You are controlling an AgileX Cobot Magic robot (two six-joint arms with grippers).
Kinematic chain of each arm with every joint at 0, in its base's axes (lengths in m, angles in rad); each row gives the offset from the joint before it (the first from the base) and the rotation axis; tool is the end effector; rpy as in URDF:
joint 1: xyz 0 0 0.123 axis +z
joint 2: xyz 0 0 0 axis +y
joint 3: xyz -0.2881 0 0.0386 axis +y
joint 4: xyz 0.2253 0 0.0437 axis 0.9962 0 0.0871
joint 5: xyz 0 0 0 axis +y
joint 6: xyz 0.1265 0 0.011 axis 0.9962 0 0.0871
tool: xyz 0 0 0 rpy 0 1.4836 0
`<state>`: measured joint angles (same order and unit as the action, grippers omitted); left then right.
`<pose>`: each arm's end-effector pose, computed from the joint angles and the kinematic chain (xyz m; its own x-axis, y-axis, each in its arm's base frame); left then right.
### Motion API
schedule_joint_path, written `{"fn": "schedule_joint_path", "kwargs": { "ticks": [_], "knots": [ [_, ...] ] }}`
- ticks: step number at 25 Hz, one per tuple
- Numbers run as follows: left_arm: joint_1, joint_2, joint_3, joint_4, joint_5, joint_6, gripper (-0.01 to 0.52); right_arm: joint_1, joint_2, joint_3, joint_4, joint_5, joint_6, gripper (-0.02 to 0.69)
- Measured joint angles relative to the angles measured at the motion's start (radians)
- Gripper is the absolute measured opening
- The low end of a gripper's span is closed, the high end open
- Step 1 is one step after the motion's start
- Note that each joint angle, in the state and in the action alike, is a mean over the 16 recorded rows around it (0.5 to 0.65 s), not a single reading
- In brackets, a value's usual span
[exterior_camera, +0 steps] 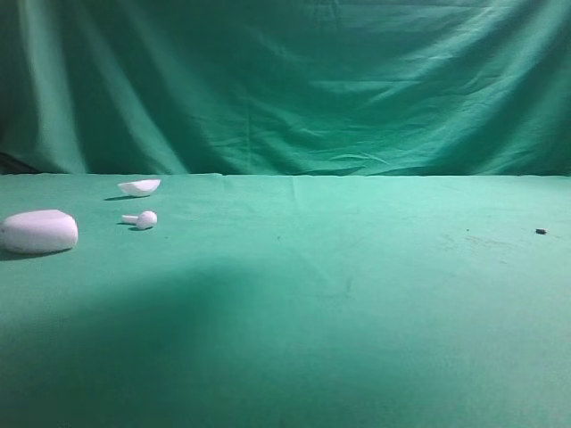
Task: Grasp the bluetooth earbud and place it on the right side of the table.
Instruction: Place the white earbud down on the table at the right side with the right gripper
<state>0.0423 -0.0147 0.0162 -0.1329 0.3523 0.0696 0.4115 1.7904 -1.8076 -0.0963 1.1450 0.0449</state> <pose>0.0594 -0.0033 0.1676 -0.2602 -0.0662 -0.9633 -0.0125 0.9978 -0.0652 0.3610 0.1454 0.3343 -0.7917 -0.3400 -0.5076 -0.3538 0.9325 -0.0729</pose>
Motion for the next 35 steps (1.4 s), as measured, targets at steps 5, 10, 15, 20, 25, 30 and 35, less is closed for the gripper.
{"fn": "schedule_joint_path", "kwargs": {
  "ticks": [5,10,15,20,25,30,35],
  "knots": [
    [0.0,0.0,0.0,0.0,0.0,0.0,0.0,-0.1,-0.129,0.314,-0.002,-0.138,0.021,0.078],
    [0.0,0.0,0.0,0.0,0.0,0.0,0.0,-0.169,-0.183,0.619,-0.004,-0.328,0.038,0.078],
    [0.0,0.0,0.0,0.0,0.0,0.0,0.0,-0.201,-0.162,0.816,-0.004,-0.494,0.047,0.078],
    [0.0,0.0,0.0,0.0,0.0,0.0,0.0,-0.206,-0.111,0.897,-0.006,-0.599,0.047,0.078],
    [0.0,0.0,0.0,0.0,0.0,0.0,0.0,-0.206,-0.067,0.91,-0.009,-0.646,0.047,0.09],
    [0.0,0.0,0.0,0.0,0.0,0.0,0.0,-0.206,-0.045,0.909,-0.013,-0.668,0.045,0.178],
    [0.0,0.0,0.0,0.0,0.0,0.0,0.0,-0.207,-0.04,0.903,-0.014,-0.661,0.045,0.291]
  ]
}}
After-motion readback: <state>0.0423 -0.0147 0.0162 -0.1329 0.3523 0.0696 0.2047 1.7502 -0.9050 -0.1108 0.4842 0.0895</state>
